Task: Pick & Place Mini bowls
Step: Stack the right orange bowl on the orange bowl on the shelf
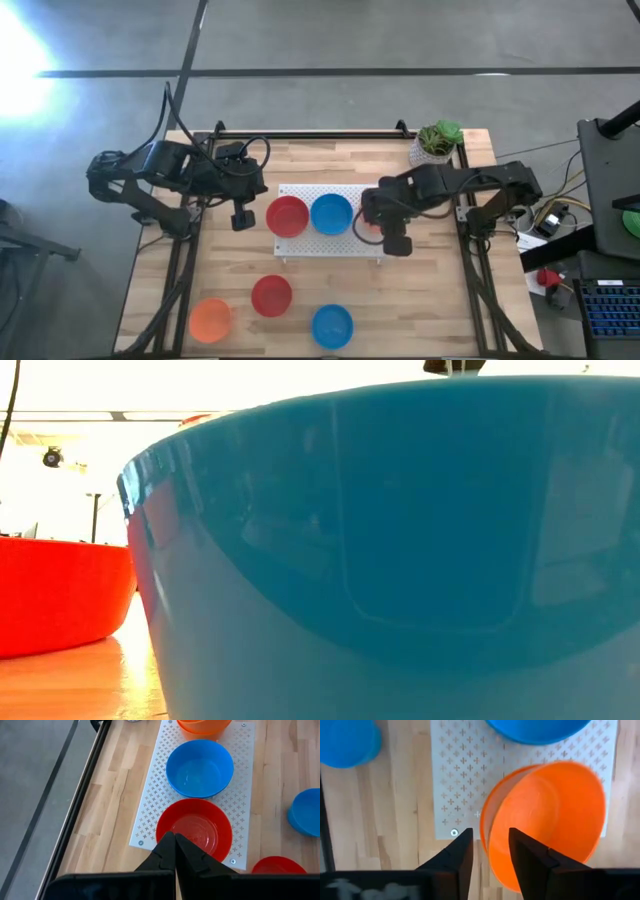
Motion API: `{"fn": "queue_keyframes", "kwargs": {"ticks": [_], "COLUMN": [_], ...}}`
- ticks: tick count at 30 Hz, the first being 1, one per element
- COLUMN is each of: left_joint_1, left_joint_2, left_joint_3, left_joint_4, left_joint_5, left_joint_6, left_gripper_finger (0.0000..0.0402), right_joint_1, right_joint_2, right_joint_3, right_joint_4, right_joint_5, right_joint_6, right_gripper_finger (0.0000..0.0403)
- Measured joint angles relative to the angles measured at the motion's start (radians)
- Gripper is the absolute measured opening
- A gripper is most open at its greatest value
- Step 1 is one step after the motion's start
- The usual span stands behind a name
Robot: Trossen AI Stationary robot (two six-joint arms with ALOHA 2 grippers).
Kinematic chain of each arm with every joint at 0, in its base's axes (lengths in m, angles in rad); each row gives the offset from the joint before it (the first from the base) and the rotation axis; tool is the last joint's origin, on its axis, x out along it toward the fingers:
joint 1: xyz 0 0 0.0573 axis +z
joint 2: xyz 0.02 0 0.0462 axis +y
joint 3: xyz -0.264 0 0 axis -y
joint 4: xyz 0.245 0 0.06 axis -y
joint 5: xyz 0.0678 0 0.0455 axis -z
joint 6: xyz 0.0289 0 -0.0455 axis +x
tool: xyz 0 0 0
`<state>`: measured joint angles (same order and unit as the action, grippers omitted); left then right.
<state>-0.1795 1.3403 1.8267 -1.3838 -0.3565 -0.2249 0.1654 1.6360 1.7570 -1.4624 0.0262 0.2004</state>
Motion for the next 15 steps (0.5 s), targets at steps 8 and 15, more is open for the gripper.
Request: {"fn": "queue_keyframes", "kwargs": {"ticks": [8,15], "left_joint_1": [0.0,0.001], "left_joint_2": [0.0,0.0], "left_joint_3": [0.0,0.0], "left_joint_4": [0.0,0.0], "left_joint_5": [0.0,0.0], "left_joint_6": [0.0,0.0], "left_gripper_finger": [0.0,0.0], "right_joint_1": [0.0,-0.001], "right_joint_2": [0.0,0.0], "right_joint_3": [0.07,0.038], "right_joint_4": [-0.014,0.082], "right_joint_5": [0.04,0.134], "right_joint_6": [-0.003,-0.018], "right_gripper_finger": [0.0132,0.0121]}}
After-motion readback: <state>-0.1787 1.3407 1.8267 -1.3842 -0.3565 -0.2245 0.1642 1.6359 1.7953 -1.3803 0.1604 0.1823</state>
